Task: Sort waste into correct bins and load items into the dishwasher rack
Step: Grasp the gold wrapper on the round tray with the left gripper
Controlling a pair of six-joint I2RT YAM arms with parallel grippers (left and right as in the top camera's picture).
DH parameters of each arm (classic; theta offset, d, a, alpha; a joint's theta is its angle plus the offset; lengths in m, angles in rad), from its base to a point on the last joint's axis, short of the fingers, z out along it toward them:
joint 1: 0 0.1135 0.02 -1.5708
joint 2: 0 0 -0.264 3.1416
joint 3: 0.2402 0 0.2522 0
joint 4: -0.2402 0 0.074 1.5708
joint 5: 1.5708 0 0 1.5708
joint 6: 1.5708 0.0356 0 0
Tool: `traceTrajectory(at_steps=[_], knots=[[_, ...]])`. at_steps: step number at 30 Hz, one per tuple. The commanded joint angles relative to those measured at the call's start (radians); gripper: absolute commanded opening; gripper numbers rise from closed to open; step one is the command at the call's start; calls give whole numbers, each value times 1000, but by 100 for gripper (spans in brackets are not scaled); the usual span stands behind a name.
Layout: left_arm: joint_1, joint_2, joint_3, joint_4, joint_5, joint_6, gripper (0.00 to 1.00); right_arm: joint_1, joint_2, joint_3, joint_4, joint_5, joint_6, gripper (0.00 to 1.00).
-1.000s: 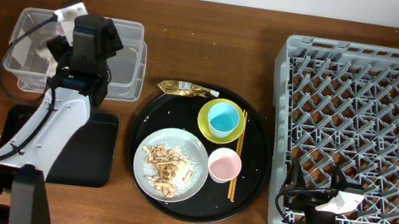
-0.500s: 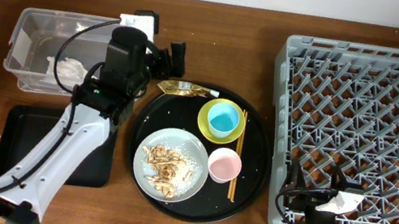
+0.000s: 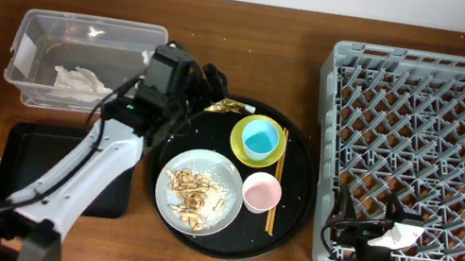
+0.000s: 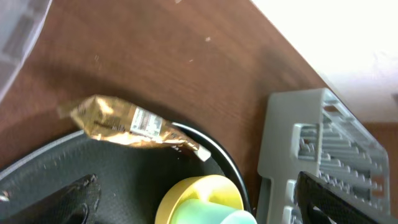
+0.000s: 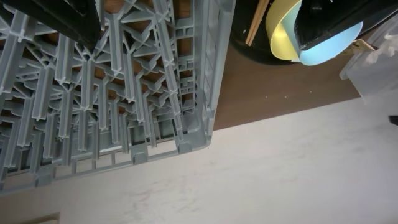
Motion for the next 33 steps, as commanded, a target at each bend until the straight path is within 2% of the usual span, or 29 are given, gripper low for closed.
traceTrajectory(at_steps=[1, 4, 6, 7, 10, 23, 26, 30, 32, 33], knots=[[-30, 74, 2, 14, -84, -220, 99, -6, -6, -8, -3, 9, 0, 98], [-36, 143, 2, 73, -151, -221, 99, -6, -6, -8, -3, 9, 0, 98], [-36, 171, 2, 109, -246, -127, 99, -6, -6, -8, -3, 9, 0, 98], [-36, 185, 2, 125, -296, -30, 99, -6, -6, -8, -3, 9, 0, 98], [-36, 189, 2, 116, -319, 85, 99, -6, -6, -8, -3, 9, 0, 98], [-36, 270, 2, 143, -319, 45, 99, -6, -6, -8, -3, 9, 0, 98], [-36, 312, 2, 158, -323, -29, 99, -6, -6, -8, -3, 9, 0, 98], [-36, 320, 2, 207, -322, -29, 99, -6, -6, -8, -3, 9, 0, 98], [-36, 320, 2, 196, -322, -29, 99, -6, -6, -8, -3, 9, 0, 98], [-36, 320, 2, 191, -322, -29, 95, -6, -6, -8, -3, 9, 0, 98]])
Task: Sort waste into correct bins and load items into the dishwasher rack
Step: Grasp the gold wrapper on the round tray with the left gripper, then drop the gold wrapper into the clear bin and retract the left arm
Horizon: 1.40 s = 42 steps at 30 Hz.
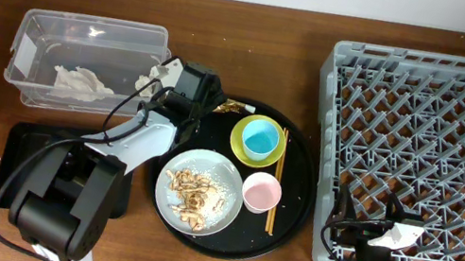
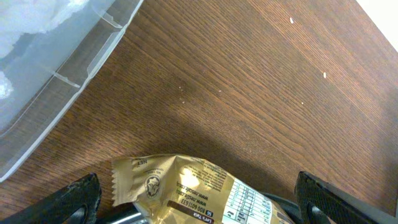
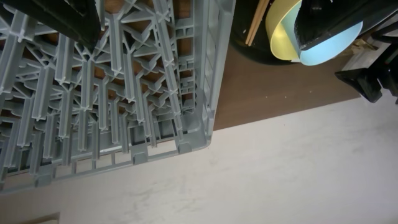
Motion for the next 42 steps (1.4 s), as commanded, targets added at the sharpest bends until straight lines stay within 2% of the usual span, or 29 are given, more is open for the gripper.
traceTrajectory(at_steps=[1, 3, 14, 18, 21, 22, 24, 37, 42], knots=[[-1, 5, 3, -8, -18, -13, 93, -6, -6, -8, -3, 9, 1, 98], [-1, 5, 3, -8, -17, -13, 79, -6, -6, -8, -3, 9, 1, 98], [-1, 5, 3, -9, -14, -13, 50, -6, -6, -8, -3, 9, 1, 98], [-1, 5, 3, -17, -14, -13, 26, -6, -6, -8, -3, 9, 1, 98], [-1, 5, 3, -17, -14, -13, 13, -6, -6, -8, -3, 9, 1, 98], [-1, 5, 3, -16, -14, -13, 11, -6, -6, -8, -3, 9, 1, 98], [-1, 5, 3, -15, -15, -13, 1, -6, -6, -8, -3, 9, 1, 98], [-1, -40, 7, -13, -6, -13, 1, -6, -6, -8, -3, 9, 1, 98], [-1, -123, 7, -13, -6, -12, 1, -6, -6, -8, -3, 9, 1, 98]])
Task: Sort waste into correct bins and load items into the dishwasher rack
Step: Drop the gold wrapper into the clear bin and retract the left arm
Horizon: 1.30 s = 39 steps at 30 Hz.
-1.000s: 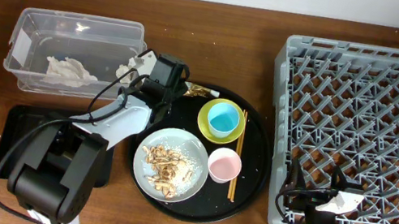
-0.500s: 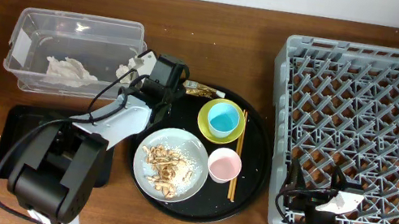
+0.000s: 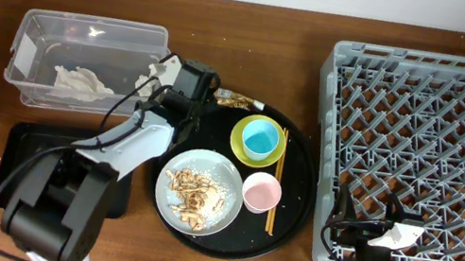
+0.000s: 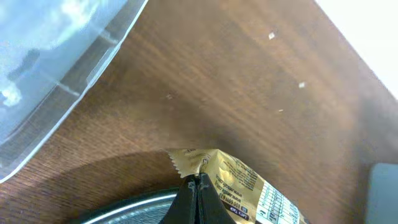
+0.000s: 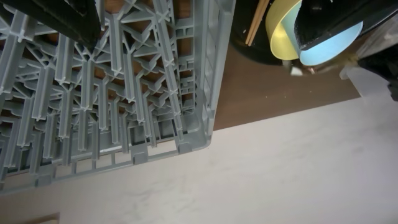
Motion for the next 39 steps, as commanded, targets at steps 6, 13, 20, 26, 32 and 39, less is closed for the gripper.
traceTrajectory(at_steps=[6, 13, 20, 26, 32, 39], knots=[[-1, -169, 7, 1, -16, 13, 1, -6, -6, -8, -3, 9, 1, 98], [61, -351, 7, 3, -109, 130, 1, -6, -6, -8, -3, 9, 1, 99], [344, -365, 7, -94, -129, 232, 1, -6, -6, -8, -3, 9, 1, 98], [540, -265, 7, -64, -145, 327, 1, -6, -6, -8, -3, 9, 1, 98], [597, -207, 7, -50, -130, 327, 99, -6, -6, -8, -3, 9, 1, 98], [592, -348, 7, -74, 13, 327, 99, -6, -6, -8, -3, 9, 1, 98]])
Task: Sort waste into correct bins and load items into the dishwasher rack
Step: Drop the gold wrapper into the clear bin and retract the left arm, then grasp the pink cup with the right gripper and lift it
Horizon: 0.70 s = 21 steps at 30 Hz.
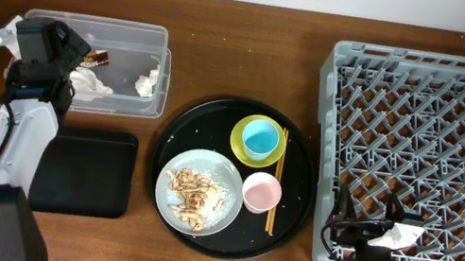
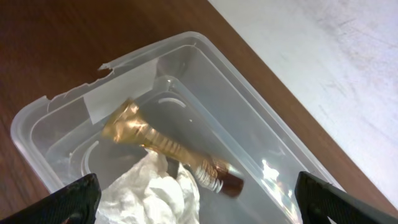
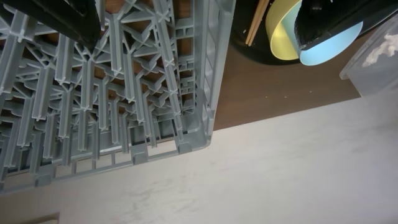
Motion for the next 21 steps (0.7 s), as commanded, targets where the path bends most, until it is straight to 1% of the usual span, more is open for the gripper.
traceTrajectory(at_steps=[1, 3, 6, 8, 9, 11, 14, 15, 16, 17, 19, 21], knots=[[-1, -174, 5, -52, 65, 16, 99, -6, -6, -8, -4, 9, 0, 98], [0, -292, 5, -162, 130, 16, 99, -6, -6, -8, -4, 9, 0, 98], [-1, -460, 5, -404, 278, 15, 99, -6, -6, -8, -4, 9, 0, 98], [-1, -513, 5, -521, 384, 15, 99, -6, -6, -8, -4, 9, 0, 98], [-1, -536, 5, -599, 471, 15, 99, -6, -6, -8, -4, 9, 0, 98], [-1, -544, 5, -721, 595, 15, 100, -6, -6, -8, -4, 9, 0, 98], [-1, -544, 5, -825, 600, 15, 99, -6, -6, -8, -4, 9, 0, 98], [0, -544, 5, -864, 580, 15, 99, -6, -6, -8, -4, 9, 0, 98], [0, -544, 5, -876, 515, 15, 99, -6, -6, -8, -4, 9, 0, 98], [0, -544, 5, -887, 416, 15, 99, -6, -6, -8, -4, 9, 0, 98], [0, -544, 5, -901, 298, 15, 99, -6, -6, -8, -4, 9, 0, 98], [0, -544, 5, -925, 270, 15, 99, -6, -6, -8, -4, 9, 0, 98]])
